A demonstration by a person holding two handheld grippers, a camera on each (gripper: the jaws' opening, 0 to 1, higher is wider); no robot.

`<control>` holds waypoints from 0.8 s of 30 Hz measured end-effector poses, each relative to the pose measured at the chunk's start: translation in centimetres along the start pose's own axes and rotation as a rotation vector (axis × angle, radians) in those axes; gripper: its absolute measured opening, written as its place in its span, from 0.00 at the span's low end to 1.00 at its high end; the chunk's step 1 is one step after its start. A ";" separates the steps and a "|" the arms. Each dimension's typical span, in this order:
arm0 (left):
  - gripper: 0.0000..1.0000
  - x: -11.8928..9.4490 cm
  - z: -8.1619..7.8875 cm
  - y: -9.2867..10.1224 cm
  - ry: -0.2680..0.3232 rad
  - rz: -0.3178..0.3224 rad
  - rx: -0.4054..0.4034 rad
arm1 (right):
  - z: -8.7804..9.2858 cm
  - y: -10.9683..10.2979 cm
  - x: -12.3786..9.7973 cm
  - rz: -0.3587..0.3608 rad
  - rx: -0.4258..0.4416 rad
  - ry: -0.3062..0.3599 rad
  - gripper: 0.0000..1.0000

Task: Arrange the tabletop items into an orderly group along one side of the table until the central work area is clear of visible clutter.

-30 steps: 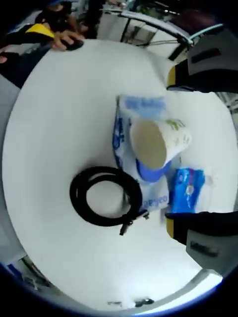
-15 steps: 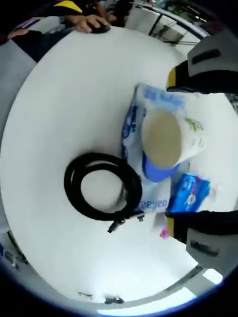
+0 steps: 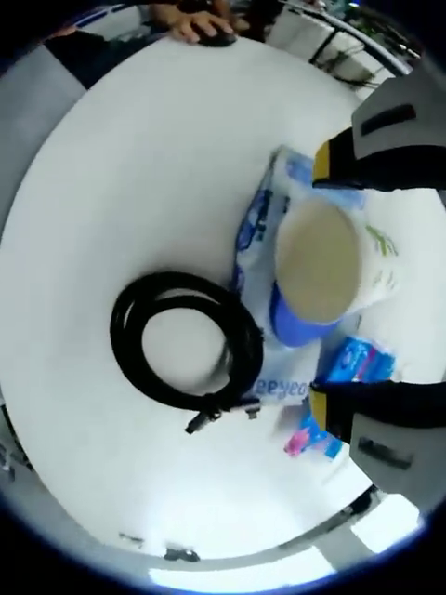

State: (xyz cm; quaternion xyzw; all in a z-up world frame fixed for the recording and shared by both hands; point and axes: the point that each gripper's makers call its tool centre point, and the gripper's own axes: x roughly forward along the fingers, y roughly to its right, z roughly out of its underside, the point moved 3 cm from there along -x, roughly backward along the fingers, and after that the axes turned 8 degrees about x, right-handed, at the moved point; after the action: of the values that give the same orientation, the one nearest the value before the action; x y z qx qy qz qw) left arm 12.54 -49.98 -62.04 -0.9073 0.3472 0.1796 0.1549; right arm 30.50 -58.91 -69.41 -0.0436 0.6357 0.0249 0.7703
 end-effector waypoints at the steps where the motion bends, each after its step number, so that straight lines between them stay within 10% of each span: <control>1: 0.99 0.0 -0.1 -0.1 0.004 -0.007 0.004 | -0.1 0.1 0.0 -0.001 -0.001 0.003 0.77; 24: 0.99 0.1 0.0 0.2 -0.001 0.006 0.016 | 0.1 0.5 0.0 0.002 0.002 -0.018 0.48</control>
State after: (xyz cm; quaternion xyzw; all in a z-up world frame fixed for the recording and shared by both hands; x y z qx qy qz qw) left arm 12.49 -50.22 -62.12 -0.9048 0.3513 0.1779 0.1619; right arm 30.53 -58.40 -69.40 -0.0421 0.6290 0.0256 0.7759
